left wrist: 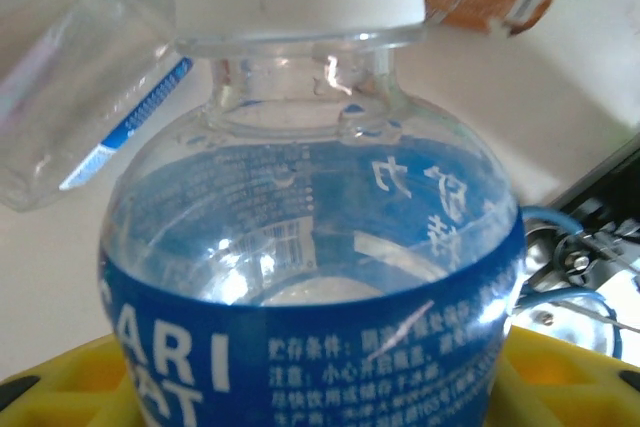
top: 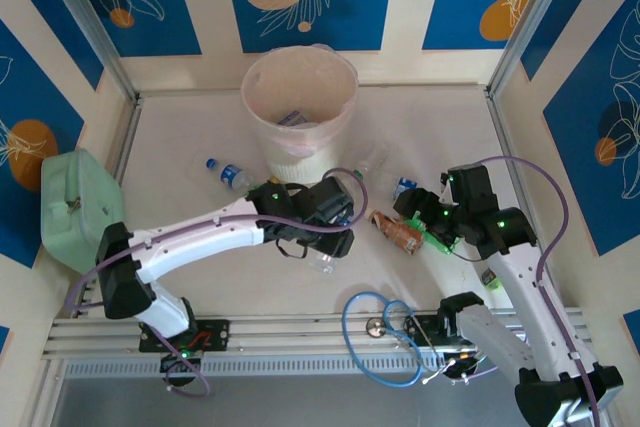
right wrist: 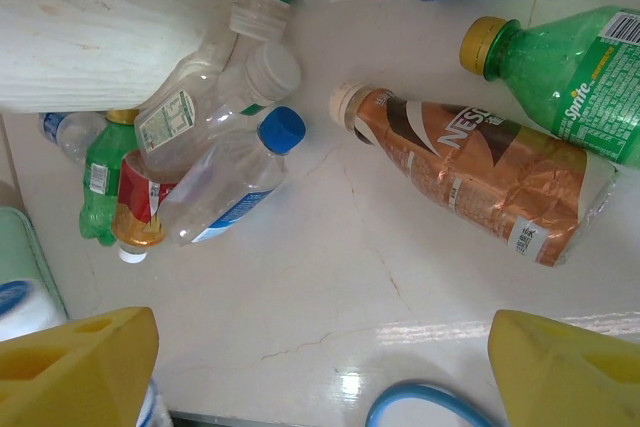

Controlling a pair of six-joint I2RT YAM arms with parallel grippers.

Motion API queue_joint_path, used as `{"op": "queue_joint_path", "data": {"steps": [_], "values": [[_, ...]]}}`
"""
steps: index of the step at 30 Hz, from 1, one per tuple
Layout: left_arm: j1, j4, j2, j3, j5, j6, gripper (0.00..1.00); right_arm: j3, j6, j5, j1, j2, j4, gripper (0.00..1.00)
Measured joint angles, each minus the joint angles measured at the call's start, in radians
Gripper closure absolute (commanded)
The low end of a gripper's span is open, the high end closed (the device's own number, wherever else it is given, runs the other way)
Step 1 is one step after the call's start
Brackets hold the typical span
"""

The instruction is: Put the plastic bottles in the bin

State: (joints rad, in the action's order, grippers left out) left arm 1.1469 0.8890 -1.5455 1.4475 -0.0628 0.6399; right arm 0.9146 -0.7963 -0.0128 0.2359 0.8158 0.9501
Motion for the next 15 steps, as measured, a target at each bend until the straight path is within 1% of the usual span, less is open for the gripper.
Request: {"op": "queue_joint_path", "data": {"steps": [9, 15], "values": [[0.001, 0.07, -0.002, 0.251, -0.052, -0.07, 0.42, 0.0, 0.0, -0.007, -0.003, 0.0, 0.0, 0.14], [-0.013, 0.146, -0.061, 0.496, -0.089, -0.132, 0.41, 0.0, 0.0, -0.014, -0.003, -0.004, 0.0, 0.14]]}}
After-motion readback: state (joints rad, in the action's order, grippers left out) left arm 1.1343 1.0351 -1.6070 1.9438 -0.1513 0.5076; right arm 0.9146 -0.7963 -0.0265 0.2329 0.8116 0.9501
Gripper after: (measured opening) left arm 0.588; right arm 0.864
